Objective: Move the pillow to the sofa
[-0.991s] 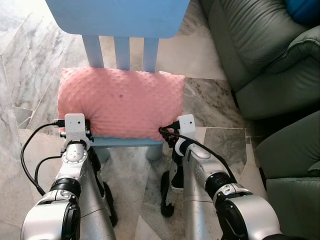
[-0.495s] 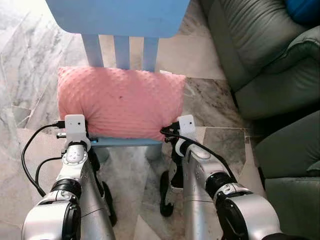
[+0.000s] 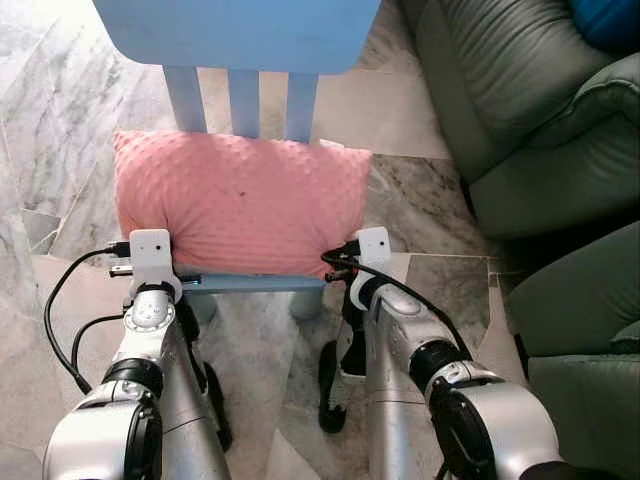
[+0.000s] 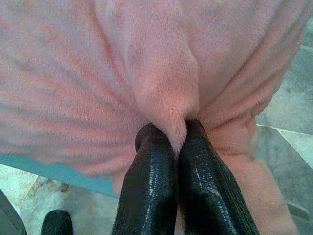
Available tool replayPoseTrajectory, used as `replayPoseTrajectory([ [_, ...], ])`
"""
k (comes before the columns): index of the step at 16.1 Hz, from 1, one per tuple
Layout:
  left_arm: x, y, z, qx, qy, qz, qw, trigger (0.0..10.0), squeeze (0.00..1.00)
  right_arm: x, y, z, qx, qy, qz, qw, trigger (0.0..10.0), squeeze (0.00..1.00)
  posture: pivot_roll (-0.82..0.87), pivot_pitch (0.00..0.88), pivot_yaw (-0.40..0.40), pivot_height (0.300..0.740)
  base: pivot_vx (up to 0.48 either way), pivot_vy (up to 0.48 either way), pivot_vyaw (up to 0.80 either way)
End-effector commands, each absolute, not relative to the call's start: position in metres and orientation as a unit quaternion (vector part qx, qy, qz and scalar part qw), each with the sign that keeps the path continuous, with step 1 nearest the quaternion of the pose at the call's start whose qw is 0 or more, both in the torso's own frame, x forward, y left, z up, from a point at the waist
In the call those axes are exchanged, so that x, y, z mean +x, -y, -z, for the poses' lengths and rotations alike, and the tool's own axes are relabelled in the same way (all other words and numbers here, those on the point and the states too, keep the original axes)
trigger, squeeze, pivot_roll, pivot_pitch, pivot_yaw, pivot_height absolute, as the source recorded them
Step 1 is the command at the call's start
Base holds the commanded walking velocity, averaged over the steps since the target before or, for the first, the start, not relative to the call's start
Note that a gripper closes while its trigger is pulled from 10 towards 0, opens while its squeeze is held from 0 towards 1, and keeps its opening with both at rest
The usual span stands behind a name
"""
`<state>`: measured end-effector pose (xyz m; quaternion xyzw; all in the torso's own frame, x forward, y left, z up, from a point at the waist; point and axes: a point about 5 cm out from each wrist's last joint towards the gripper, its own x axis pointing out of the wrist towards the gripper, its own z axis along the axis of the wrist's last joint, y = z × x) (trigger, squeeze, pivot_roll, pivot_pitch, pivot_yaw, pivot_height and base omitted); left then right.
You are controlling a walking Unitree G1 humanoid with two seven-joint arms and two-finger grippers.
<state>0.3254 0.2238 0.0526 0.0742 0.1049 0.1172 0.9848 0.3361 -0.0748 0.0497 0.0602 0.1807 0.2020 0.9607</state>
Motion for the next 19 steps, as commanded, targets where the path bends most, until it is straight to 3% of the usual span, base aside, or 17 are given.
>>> replayPoseTrajectory([
  [1, 0.316, -0.214, -0.033, 0.086, -0.156, -0.102, 0.979, 0.0, 0.0, 0.329, 0.081, -0.037, 0.063, -0.214, -0.185, 0.957, 0.0, 0.0, 0.07, 0.322, -0.181, 0.486, 0.0, 0.0, 0.0],
  [5, 0.33, -0.209, -0.047, 0.104, -0.141, -0.09, 0.98, 0.0, 0.0, 0.338, 0.084, -0.047, 0.069, -0.198, -0.175, 0.962, 0.0, 0.0, 0.08, 0.228, -0.174, 0.486, 0.0, 0.0, 0.0],
  [8, 0.348, -0.203, -0.073, 0.11, -0.093, -0.082, 0.986, 0.0, 0.0, 0.353, 0.096, -0.069, 0.05, -0.147, -0.176, 0.972, 0.0, 0.0, 0.06, 0.103, -0.14, 0.486, 0.0, 0.0, 0.0],
  [11, 0.354, -0.198, -0.095, 0.108, -0.015, -0.055, 0.993, 0.0, 0.0, 0.355, 0.126, -0.08, 0.04, -0.084, -0.168, 0.981, 0.0, 0.0, 0.04, 0.008, -0.107, 0.486, 0.0, 0.0, 0.0],
  [14, 0.34, -0.195, -0.092, 0.107, 0.012, -0.048, 0.993, 0.0, 0.0, 0.344, 0.147, -0.081, 0.007, -0.027, -0.164, 0.986, 0.0, 0.0, 0.03, 0.0, -0.058, 0.486, 0.0, 0.0, 0.0],
  [19, 0.294, -0.18, -0.09, 0.107, 0.04, -0.038, 0.993, 0.0, 0.0, 0.304, 0.162, -0.079, 0.065, 0.042, -0.053, 0.996, 0.0, 0.0, 0.05, 0.0, -0.025, 0.486, 0.0, 0.0, 0.0],
])
